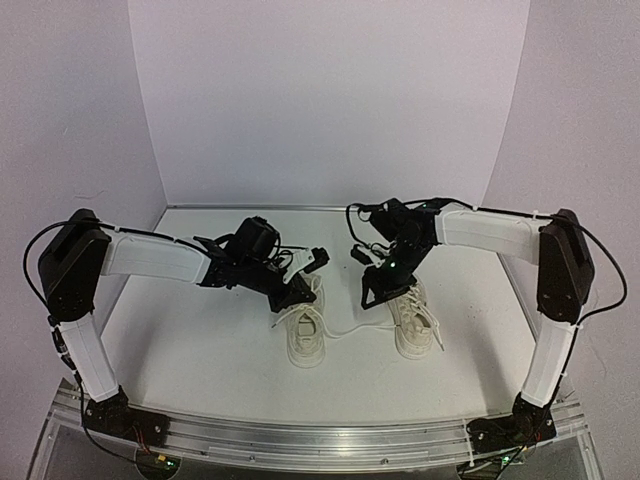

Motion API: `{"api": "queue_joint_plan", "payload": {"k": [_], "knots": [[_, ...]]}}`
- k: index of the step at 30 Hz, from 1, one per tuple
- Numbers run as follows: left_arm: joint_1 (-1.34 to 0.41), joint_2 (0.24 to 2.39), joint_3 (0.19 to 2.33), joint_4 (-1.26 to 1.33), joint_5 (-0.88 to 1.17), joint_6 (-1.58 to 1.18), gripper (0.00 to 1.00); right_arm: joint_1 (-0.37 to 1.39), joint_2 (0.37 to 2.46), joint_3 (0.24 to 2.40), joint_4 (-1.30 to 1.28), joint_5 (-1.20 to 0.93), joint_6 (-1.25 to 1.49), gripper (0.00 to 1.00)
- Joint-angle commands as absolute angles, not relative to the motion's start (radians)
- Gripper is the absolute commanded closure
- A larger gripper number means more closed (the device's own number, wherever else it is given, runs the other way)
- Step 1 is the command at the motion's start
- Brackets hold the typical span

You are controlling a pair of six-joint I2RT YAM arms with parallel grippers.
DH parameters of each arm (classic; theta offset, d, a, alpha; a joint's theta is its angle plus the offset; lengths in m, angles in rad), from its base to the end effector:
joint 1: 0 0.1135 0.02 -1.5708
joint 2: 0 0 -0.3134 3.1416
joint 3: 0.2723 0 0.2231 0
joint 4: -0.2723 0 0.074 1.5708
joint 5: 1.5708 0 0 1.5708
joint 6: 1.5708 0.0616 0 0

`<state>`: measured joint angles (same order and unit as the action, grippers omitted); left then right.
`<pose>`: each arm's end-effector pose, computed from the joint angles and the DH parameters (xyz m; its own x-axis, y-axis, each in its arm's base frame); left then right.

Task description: Tie the shoes

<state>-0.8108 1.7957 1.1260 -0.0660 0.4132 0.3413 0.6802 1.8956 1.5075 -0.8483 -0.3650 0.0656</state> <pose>0.2523 -0.3014 0.2451 -0.1448 0.5973 -0.7888 0.9736 0.2284 -0.0058 0.2853 0.2591 0.2605 -0.7773 -0.5500 -0.3054 -0.6290 0.6901 0.3580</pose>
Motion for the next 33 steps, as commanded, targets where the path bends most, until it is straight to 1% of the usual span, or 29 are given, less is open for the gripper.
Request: {"api": "queue_joint_plan", "payload": {"k": [1, 6, 12, 16, 22, 24, 27, 28, 33], "knots": [[-0.813, 1.765, 1.115, -0.035, 0.437, 0.353, 1.0, 0.705, 1.965, 1.535, -0.916, -0.247, 0.009, 0.62], [-0.813, 1.766, 1.118, -0.043, 0.437, 0.362, 1.0, 0.714, 2.017, 1.546, -0.923, -0.176, 0.009, 0.63], [-0.813, 1.783, 1.136, -0.054, 0.445, 0.362, 1.0, 0.738, 2.075, 1.559, -0.939, -0.083, 0.011, 0.62], [-0.813, 1.79, 1.144, -0.059, 0.446, 0.37, 1.0, 0.747, 2.089, 1.544, -0.943, -0.066, 0.014, 0.64], [-0.813, 1.798, 1.152, -0.065, 0.442, 0.377, 1.0, 0.753, 2.091, 1.505, -0.941, -0.025, 0.023, 0.73], [-0.813, 1.799, 1.156, -0.067, 0.439, 0.381, 1.0, 0.753, 2.095, 1.493, -0.936, -0.009, 0.029, 0.8], [-0.813, 1.797, 1.159, -0.069, 0.437, 0.384, 1.0, 0.753, 2.097, 1.498, -0.936, -0.005, 0.041, 0.98], [-0.813, 1.796, 1.158, -0.069, 0.436, 0.387, 1.0, 0.753, 2.097, 1.505, -0.937, -0.012, 0.047, 1.0], [-0.813, 1.77, 1.132, -0.052, 0.419, 0.405, 1.0, 0.737, 2.061, 1.57, -0.912, -0.061, 0.092, 1.0]]}}
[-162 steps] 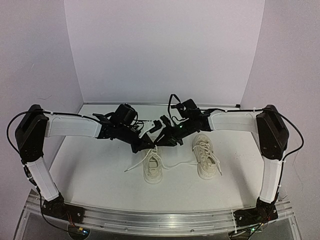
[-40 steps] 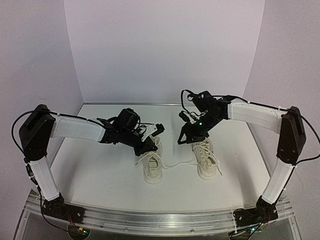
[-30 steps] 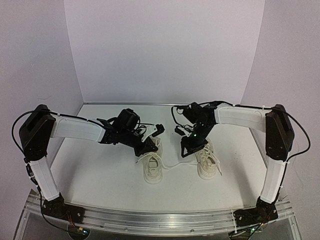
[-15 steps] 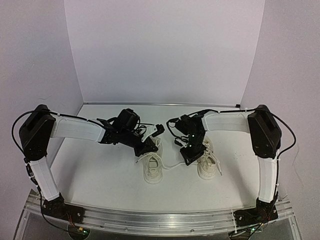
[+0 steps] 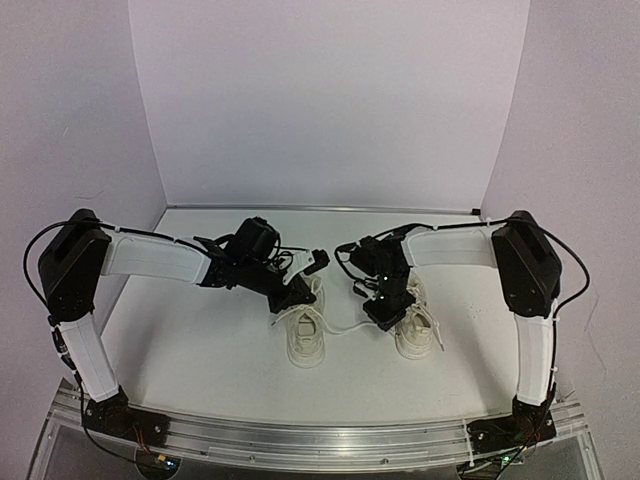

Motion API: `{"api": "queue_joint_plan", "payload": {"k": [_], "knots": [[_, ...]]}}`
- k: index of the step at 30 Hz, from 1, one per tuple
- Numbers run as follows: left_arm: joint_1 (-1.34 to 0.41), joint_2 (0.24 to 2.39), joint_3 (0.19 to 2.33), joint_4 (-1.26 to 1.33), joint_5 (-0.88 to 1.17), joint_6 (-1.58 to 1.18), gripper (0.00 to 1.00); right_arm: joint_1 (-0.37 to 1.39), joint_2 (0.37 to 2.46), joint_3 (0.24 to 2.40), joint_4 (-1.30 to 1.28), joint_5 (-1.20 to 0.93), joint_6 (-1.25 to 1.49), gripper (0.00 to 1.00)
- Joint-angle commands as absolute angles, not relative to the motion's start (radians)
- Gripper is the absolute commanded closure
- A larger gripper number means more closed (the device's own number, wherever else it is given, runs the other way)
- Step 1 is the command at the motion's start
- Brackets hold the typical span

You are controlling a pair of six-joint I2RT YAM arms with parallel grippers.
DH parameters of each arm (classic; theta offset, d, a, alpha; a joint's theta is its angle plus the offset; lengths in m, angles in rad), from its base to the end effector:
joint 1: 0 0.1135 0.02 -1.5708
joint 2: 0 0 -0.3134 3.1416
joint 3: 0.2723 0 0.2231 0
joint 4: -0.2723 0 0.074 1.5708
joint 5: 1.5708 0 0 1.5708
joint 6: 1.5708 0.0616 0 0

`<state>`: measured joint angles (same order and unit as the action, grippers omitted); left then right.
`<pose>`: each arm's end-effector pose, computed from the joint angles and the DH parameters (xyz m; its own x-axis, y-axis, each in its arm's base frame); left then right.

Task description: Tie the shoes

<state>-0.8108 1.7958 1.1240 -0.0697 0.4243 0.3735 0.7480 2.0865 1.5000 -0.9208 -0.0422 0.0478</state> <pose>0.2513 -0.3012 0.2443 -0.1159 0.6046 -0.7881 0.9795 0.2010 0.0102 0.2880 0.2708 0.1819 -0.7633 -0.6431 -0.0614 -0.6458 0.7622 0.0451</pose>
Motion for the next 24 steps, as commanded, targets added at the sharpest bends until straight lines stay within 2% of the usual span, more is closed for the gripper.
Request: {"api": "queue_joint_plan", "payload": {"k": [1, 6, 13, 21, 24], "knots": [[-0.814, 1.761, 1.12, -0.042, 0.414, 0.41, 1.0, 0.729, 2.053, 1.597, -0.902, -0.082, 0.103, 1.0], [-0.82, 1.732, 1.076, -0.007, 0.39, 0.438, 1.0, 0.681, 2.053, 1.748, -0.86, -0.218, 0.164, 1.0], [-0.854, 1.726, 1.06, -0.018, 0.336, 0.526, 1.0, 0.611, 2.17, 2.065, -0.801, -0.515, 0.282, 1.0], [-0.89, 1.729, 1.055, -0.032, 0.295, 0.588, 1.0, 0.711, 2.376, 2.401, -0.741, -0.731, 0.398, 1.0], [-0.896, 1.729, 1.054, -0.043, 0.284, 0.603, 1.0, 0.75, 2.416, 2.435, -0.739, -0.762, 0.417, 1.0]]}}
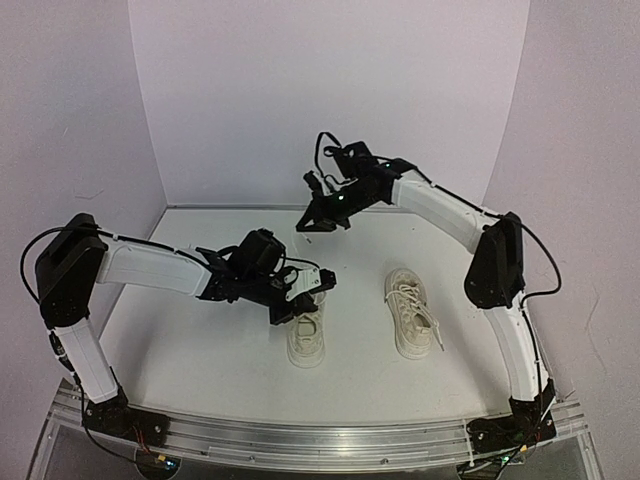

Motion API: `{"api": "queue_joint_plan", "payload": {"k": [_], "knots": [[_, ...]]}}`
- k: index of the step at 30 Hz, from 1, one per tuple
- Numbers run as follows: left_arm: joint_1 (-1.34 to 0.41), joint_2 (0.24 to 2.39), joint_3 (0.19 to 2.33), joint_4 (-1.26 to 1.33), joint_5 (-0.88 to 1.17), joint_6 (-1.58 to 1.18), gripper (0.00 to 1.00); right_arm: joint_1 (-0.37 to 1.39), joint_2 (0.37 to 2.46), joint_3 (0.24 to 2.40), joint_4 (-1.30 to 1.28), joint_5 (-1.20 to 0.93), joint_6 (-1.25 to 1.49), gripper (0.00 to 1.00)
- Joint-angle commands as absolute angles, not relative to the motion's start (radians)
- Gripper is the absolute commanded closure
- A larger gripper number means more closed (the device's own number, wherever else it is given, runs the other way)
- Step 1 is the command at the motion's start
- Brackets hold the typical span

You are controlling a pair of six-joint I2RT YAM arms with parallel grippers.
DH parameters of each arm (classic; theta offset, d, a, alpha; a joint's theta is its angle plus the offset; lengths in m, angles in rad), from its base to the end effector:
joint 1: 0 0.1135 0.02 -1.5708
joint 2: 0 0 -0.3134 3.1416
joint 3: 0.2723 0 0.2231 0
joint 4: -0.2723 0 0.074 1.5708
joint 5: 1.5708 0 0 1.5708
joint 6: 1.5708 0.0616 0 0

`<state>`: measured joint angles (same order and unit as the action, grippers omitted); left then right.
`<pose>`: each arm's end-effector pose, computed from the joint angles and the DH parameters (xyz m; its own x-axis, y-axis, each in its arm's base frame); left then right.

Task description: Tie the shoes

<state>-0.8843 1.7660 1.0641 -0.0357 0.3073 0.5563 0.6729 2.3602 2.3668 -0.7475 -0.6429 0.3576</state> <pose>0.2276 -0.3072 0.2388 0.1022 0.6693 -0.7359 0.9717 0.0913 0.2180 0.4055 0.3704 0.3124 -0.7901 -0.2715 -0.5495 -0.6066 0.4753 0.6373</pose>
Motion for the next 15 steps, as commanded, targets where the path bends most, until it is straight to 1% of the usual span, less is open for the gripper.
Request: {"api": "queue_joint_plan", "payload": {"k": [1, 2, 4, 6, 8, 10, 15], "knots": [[-0.896, 1.728, 1.053, -0.046, 0.282, 0.605, 1.0, 0.756, 2.413, 2.415, -0.741, -0.768, 0.414, 0.99], [-0.897, 1.725, 1.051, -0.047, 0.28, 0.605, 1.0, 0.758, 2.407, 2.391, -0.741, -0.774, 0.409, 0.97], [-0.898, 1.719, 1.045, -0.045, 0.28, 0.6, 1.0, 0.753, 2.375, 2.333, -0.743, -0.759, 0.395, 0.81], [-0.897, 1.716, 1.043, -0.038, 0.283, 0.589, 1.0, 0.735, 2.33, 2.277, -0.74, -0.749, 0.393, 0.62], [-0.897, 1.716, 1.043, -0.033, 0.292, 0.574, 1.0, 0.706, 2.28, 2.234, -0.737, -0.757, 0.401, 0.5], [-0.897, 1.718, 1.045, -0.024, 0.301, 0.556, 1.0, 0.67, 2.237, 2.193, -0.733, -0.769, 0.409, 0.45], [-0.893, 1.722, 1.045, -0.005, 0.296, 0.512, 1.0, 0.61, 2.101, 2.025, -0.711, -0.784, 0.422, 0.44]]}}
